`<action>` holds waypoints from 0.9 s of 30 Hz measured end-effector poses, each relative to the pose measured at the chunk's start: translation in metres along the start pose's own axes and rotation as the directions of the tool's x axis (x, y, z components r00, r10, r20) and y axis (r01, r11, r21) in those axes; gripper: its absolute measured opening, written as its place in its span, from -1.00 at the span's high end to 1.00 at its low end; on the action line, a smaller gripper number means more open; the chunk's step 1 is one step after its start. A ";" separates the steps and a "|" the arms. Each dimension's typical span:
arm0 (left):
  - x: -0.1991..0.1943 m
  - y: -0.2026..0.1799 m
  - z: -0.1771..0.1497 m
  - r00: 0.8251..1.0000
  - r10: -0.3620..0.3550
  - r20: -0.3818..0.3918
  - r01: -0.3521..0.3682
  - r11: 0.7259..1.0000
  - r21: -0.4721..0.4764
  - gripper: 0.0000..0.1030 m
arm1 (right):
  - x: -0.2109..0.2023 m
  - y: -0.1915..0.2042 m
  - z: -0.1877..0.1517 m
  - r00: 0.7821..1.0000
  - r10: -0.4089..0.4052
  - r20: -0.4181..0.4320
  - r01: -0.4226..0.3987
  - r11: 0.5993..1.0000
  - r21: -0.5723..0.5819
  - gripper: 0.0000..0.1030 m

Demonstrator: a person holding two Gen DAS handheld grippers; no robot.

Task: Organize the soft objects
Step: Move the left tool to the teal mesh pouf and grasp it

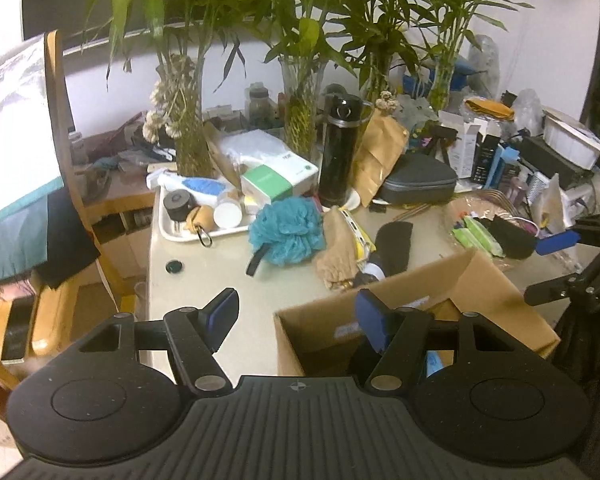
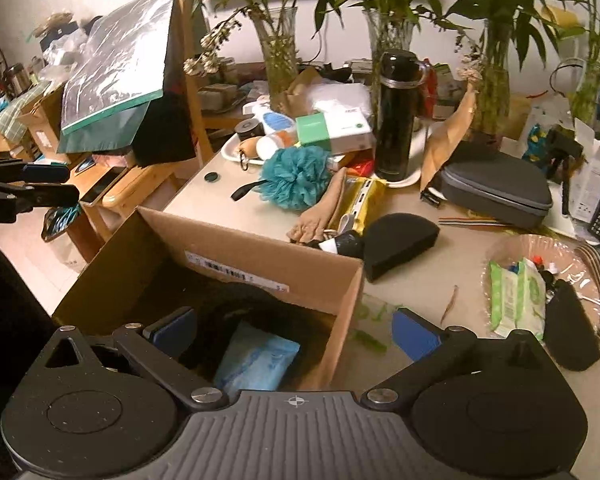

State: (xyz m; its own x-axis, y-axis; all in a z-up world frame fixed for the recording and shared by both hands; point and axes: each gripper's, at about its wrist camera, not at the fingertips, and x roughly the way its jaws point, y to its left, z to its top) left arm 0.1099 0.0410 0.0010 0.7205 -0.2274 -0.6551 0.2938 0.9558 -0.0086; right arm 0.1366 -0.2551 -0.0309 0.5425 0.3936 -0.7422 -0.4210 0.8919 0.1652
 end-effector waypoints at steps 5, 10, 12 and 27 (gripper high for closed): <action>0.011 0.006 0.011 1.000 0.008 0.002 -0.008 1.000 0.024 -0.24 | 0.002 -0.007 0.003 1.000 -0.013 0.017 0.013 1.000 0.020 -1.00; 0.027 0.013 0.022 1.000 0.002 -0.006 -0.002 0.999 0.046 -0.24 | 0.003 -0.010 0.006 0.996 -0.069 0.048 0.069 0.998 0.011 -1.00; 0.033 0.016 0.026 1.000 -0.007 -0.004 0.007 0.999 0.047 -0.24 | 0.003 -0.012 0.006 0.993 -0.095 0.067 0.095 0.995 0.006 -1.00; 0.106 0.049 0.036 0.997 -0.049 -0.057 0.049 0.999 -0.011 -0.24 | 0.030 -0.041 0.009 0.976 -0.195 0.094 0.188 0.979 0.075 -1.00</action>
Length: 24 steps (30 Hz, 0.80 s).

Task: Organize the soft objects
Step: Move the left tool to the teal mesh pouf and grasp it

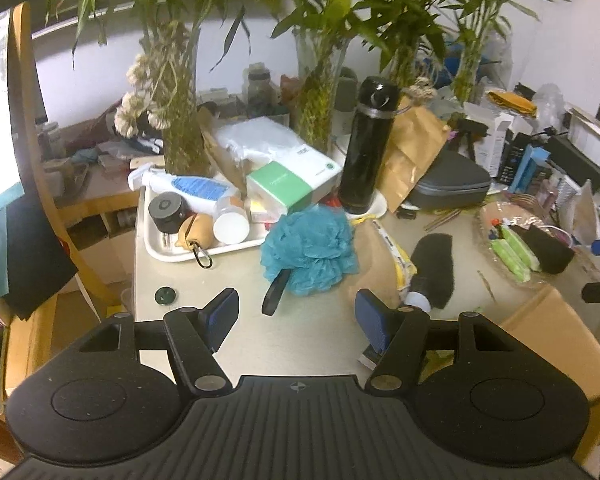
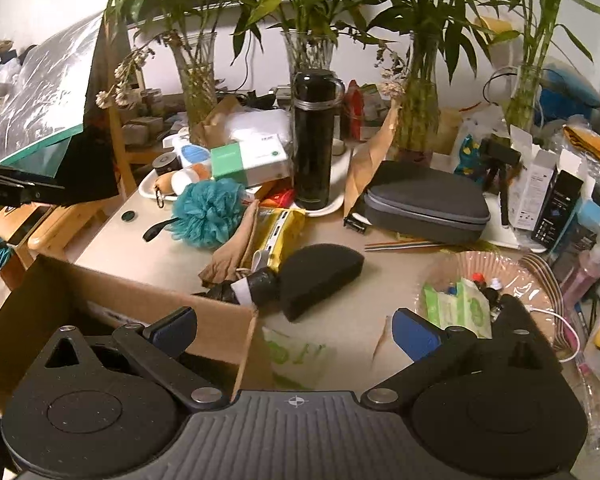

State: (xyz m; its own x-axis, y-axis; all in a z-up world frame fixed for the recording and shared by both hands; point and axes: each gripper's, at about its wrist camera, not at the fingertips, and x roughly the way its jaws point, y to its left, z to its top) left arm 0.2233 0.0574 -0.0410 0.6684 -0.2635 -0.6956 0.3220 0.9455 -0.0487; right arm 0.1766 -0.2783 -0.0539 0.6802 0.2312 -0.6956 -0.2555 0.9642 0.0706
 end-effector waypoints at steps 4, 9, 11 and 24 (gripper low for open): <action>0.011 0.004 0.007 1.000 -0.004 0.004 0.004 1.000 0.006 -0.24 | 0.006 -0.003 0.004 1.000 0.006 -0.006 -0.006 1.000 0.009 -1.00; 0.028 0.007 0.016 1.000 0.007 0.012 -0.007 1.000 0.010 -0.24 | 0.012 -0.006 0.010 1.000 0.029 -0.001 -0.029 0.999 0.019 -1.00; 0.035 0.008 0.018 1.000 0.007 0.013 -0.007 1.000 0.003 -0.24 | 0.016 -0.008 0.013 1.000 0.031 0.006 -0.031 0.999 0.030 -1.00; 0.096 0.020 0.022 0.999 -0.003 -0.045 0.003 1.000 -0.011 -0.24 | 0.051 -0.044 0.013 0.997 0.042 0.067 -0.056 0.975 0.216 -1.00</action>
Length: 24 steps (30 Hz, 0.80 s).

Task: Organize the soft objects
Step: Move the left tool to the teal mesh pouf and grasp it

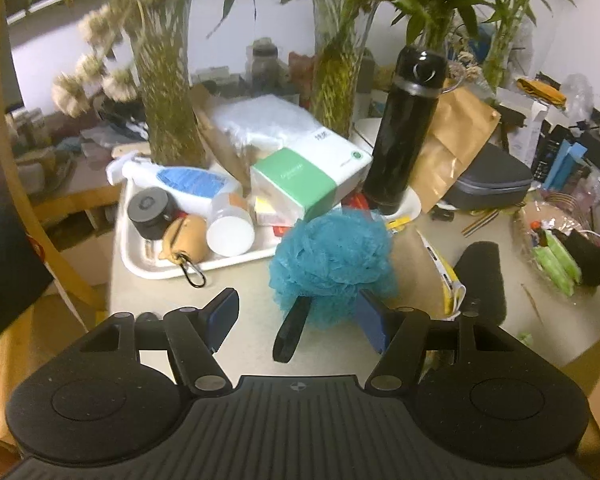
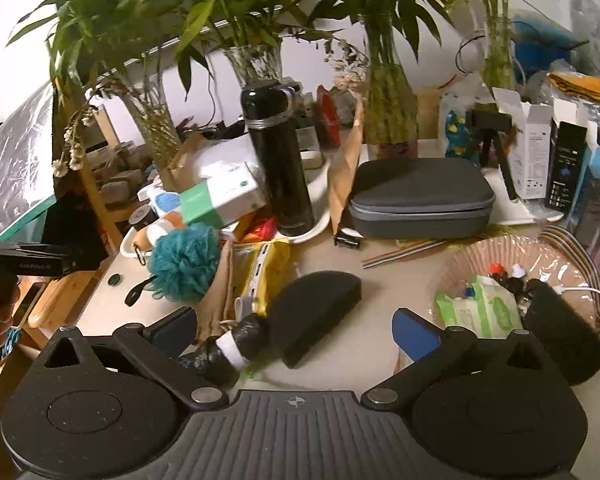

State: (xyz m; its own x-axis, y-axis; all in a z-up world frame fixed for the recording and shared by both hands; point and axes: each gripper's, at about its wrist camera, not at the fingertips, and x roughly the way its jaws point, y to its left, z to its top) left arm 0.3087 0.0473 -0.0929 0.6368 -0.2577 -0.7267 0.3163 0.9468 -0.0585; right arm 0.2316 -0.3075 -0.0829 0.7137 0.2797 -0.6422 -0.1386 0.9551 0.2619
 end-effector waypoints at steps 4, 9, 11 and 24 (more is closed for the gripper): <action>0.022 0.006 0.003 0.999 -0.046 -0.023 0.045 0.998 -0.039 -0.24 | 0.002 -0.005 0.001 1.000 -0.008 0.005 0.008 1.000 0.005 -1.00; 0.053 0.016 0.005 0.995 -0.087 -0.057 0.082 0.992 -0.092 -0.24 | 0.006 -0.017 0.001 0.999 -0.053 0.012 0.052 0.997 0.059 -1.00; 0.062 0.022 0.006 0.991 -0.121 -0.059 0.113 0.986 -0.126 -0.24 | 0.006 -0.022 0.002 0.999 -0.050 0.009 0.049 0.995 0.090 -1.00; 0.108 0.056 0.005 0.965 -0.256 -0.050 0.212 0.882 -0.420 -0.22 | 0.012 -0.029 0.001 0.999 -0.039 -0.016 0.040 0.991 0.128 -1.00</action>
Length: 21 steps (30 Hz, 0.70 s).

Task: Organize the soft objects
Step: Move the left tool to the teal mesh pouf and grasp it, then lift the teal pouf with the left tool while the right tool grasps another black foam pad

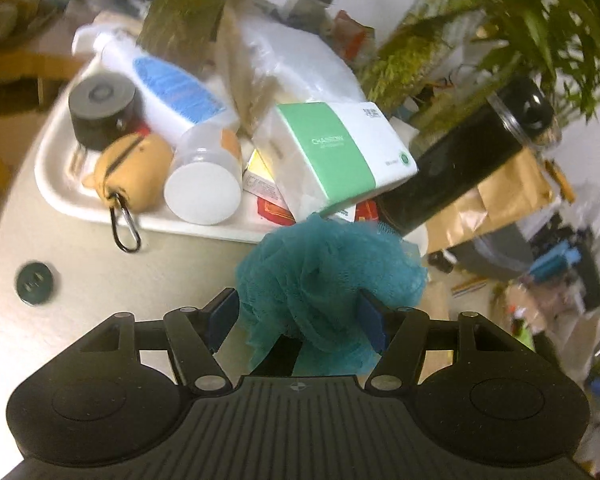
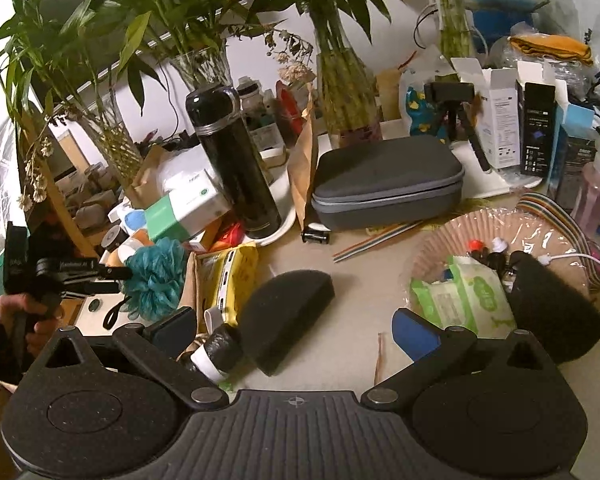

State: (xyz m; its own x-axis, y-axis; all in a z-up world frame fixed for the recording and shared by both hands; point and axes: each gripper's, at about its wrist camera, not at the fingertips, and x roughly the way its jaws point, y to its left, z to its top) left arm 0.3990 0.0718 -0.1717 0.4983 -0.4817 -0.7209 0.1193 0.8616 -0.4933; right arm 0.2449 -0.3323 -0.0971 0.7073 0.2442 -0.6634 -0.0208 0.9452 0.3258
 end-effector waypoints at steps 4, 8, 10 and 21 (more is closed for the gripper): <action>0.005 0.003 0.000 0.999 -0.036 -0.020 0.035 0.998 -0.046 0.61 | 0.001 0.000 0.000 1.000 -0.004 -0.006 0.004 1.000 -0.006 -1.00; 0.000 -0.003 0.000 1.000 -0.018 -0.019 0.017 0.999 -0.029 0.82 | 0.003 0.001 -0.001 1.000 -0.003 -0.015 0.003 1.000 -0.008 -1.00; -0.003 -0.005 0.000 1.000 -0.001 -0.027 0.001 1.000 -0.008 0.83 | 0.003 0.003 -0.001 1.000 -0.005 -0.017 0.005 1.000 -0.016 -1.00; -0.049 -0.046 -0.014 0.998 0.058 0.032 -0.062 0.986 0.153 0.88 | 0.005 0.004 -0.001 1.000 -0.010 -0.010 0.010 1.000 -0.019 -1.00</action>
State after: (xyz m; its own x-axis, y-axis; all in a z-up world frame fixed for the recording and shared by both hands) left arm 0.3568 0.0534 -0.1201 0.5315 -0.4260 -0.7322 0.2185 0.9041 -0.3673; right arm 0.2471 -0.3267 -0.0994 0.7006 0.2364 -0.6733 -0.0268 0.9516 0.3062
